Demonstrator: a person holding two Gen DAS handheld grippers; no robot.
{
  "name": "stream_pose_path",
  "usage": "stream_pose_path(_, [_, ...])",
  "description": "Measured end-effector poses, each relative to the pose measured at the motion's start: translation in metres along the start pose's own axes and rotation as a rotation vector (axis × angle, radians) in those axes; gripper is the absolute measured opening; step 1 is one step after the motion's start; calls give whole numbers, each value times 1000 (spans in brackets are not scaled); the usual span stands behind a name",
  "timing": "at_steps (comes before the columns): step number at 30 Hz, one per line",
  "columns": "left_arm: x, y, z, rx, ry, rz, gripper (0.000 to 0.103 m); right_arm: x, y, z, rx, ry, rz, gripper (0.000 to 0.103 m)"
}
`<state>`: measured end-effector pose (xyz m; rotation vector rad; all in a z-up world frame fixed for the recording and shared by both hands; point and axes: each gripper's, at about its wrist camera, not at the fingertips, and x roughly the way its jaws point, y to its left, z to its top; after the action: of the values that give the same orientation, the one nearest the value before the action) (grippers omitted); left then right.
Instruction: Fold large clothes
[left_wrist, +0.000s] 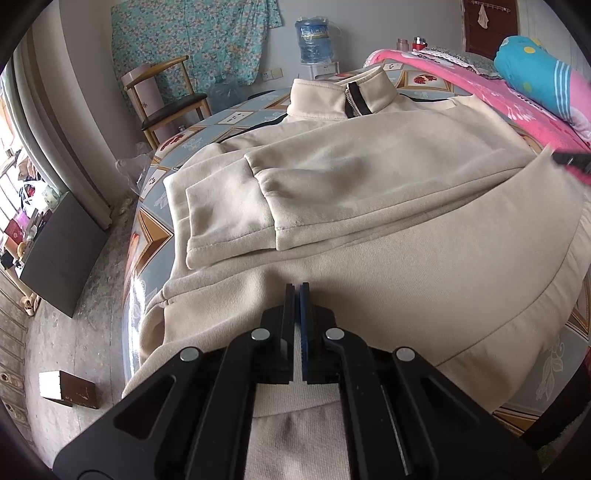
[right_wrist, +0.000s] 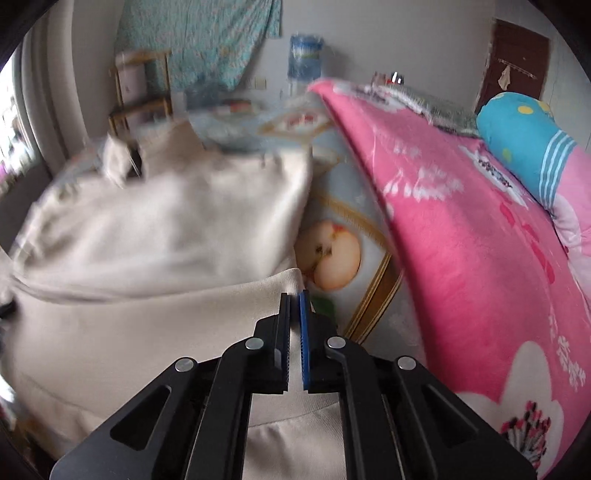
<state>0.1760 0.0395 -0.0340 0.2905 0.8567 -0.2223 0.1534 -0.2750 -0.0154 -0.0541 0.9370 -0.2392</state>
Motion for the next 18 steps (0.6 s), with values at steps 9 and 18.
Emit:
stream_pose_path(9, [1, 2, 0, -2, -4, -7, 2, -58, -44, 7, 218, -120, 100, 25])
stream_pose_path(18, [1, 2, -1, -3, -5, -8, 2, -70, 102, -2, -133, -15, 563, 25])
